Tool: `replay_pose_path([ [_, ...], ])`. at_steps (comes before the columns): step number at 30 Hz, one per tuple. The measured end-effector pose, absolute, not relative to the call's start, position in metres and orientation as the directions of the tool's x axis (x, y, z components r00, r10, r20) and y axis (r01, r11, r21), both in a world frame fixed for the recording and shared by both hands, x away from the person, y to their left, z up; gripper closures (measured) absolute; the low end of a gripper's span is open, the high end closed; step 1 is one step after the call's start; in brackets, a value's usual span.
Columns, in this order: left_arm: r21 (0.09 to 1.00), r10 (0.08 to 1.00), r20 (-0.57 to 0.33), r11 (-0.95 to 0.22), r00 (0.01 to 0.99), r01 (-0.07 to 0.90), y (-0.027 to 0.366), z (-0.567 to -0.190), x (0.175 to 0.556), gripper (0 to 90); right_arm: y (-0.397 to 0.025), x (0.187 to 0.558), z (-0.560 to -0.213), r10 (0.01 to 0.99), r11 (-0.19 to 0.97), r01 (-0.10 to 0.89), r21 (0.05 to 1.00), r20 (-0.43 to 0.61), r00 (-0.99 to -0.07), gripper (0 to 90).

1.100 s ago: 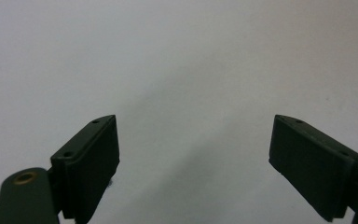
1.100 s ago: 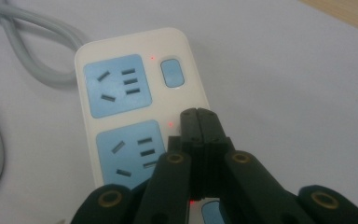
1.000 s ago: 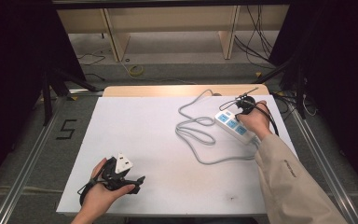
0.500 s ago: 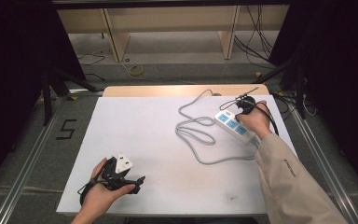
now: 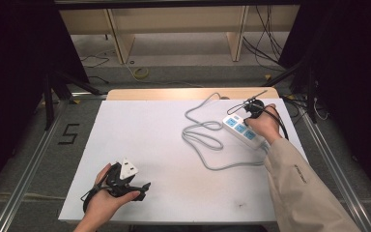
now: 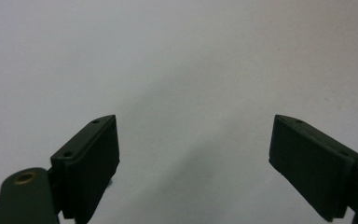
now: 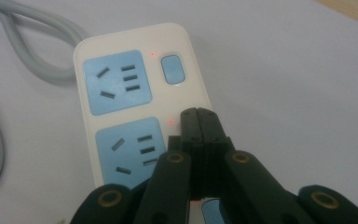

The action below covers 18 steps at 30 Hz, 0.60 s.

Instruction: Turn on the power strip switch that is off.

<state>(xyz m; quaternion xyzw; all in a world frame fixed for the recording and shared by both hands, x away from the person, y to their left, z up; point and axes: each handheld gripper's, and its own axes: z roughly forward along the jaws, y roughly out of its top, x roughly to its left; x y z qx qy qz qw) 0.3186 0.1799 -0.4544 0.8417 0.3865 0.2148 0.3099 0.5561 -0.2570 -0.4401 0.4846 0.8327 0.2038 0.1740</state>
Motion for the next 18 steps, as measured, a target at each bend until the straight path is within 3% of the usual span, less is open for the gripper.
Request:
replay_pose_path([
  [18, 0.687, 0.785, 0.126, -0.510, 0.607, 0.517, 0.1791, -0.4537, 0.3183, 15.6, -0.2574, 0.5545, -0.4407, 0.880, 0.443, 0.730, 0.520, -0.095, -0.466, 90.0],
])
